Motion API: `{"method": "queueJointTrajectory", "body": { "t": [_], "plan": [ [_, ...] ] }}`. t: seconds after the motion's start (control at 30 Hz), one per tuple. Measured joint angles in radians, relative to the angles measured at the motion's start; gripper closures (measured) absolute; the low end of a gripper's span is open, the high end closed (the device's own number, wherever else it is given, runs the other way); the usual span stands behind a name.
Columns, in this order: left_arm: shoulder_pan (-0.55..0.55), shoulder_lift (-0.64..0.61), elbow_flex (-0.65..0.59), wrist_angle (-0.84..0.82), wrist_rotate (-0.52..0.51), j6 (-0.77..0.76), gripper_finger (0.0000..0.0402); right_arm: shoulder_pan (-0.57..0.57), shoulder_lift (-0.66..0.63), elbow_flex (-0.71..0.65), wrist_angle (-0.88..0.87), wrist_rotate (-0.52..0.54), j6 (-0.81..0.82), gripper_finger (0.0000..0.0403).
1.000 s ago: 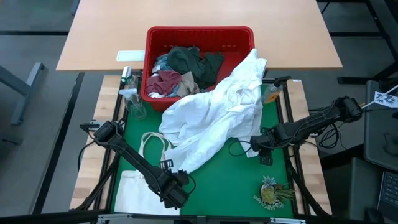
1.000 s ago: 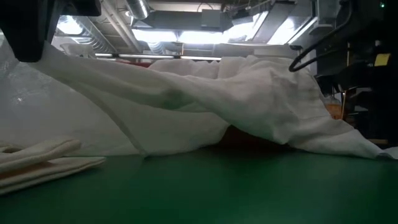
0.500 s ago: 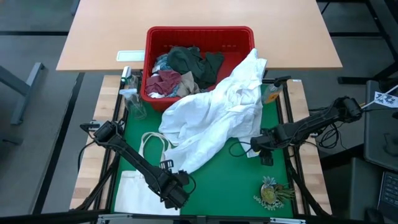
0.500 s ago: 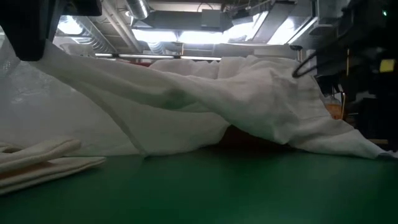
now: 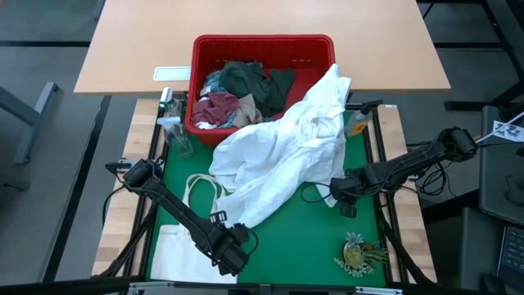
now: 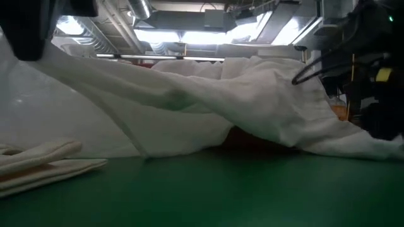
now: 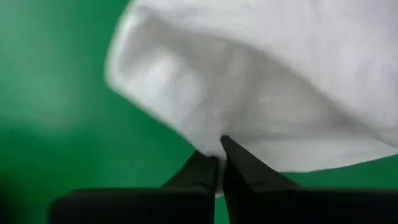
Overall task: Fold Laundry from Bin
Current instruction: Fold the white polo shirt
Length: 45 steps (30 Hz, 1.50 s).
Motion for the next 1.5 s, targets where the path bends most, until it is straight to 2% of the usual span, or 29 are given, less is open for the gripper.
{"method": "queueJointTrajectory", "body": {
  "t": [0.07,0.17,0.3,0.5,0.67,0.83,1.07,1.2,1.37,1.5],
  "plan": [
    [-0.002,-0.001,0.014,-0.015,0.055,-0.034,0.0402,0.001,-0.005,0.052,-0.002,-0.087,-0.005,0.0387],
    [-0.016,-0.001,0.053,-0.023,0.085,-0.058,0.0402,0.001,-0.009,0.142,-0.037,-0.181,-0.034,0.0381],
    [-0.041,-0.001,0.128,-0.043,0.085,-0.078,0.0402,0.001,-0.009,0.269,-0.146,-0.323,-0.076,0.0398],
    [-0.077,-0.002,0.224,-0.082,0.06,-0.091,0.0402,0.007,-0.009,0.422,-0.265,-0.553,-0.085,0.0398],
    [-0.103,-0.002,0.241,-0.181,0.098,-0.184,0.0402,0.087,-0.01,0.538,-0.402,-0.723,-0.052,0.0395],
    [-0.137,-0.002,0.241,-0.299,0.166,-0.304,0.0402,0.227,-0.01,0.591,-0.482,-0.653,0.098,0.0399],
    [-0.172,0.004,0.216,-0.278,0.173,-0.435,0.0402,0.44,-0.01,0.591,-0.542,-0.544,0.354,0.0399],
    [-0.187,0.006,0.19,-0.252,0.178,-0.452,0.0402,0.549,-0.01,0.591,-0.566,-0.477,0.453,0.0401],
    [-0.199,0.006,0.154,-0.25,0.196,-0.478,0.0402,0.655,-0.01,0.591,-0.589,-0.482,0.646,0.04],
    [-0.2,0.007,0.145,-0.247,0.249,-0.476,0.0402,0.73,-0.01,0.591,-0.602,-0.459,0.725,0.04]
  ]
}}
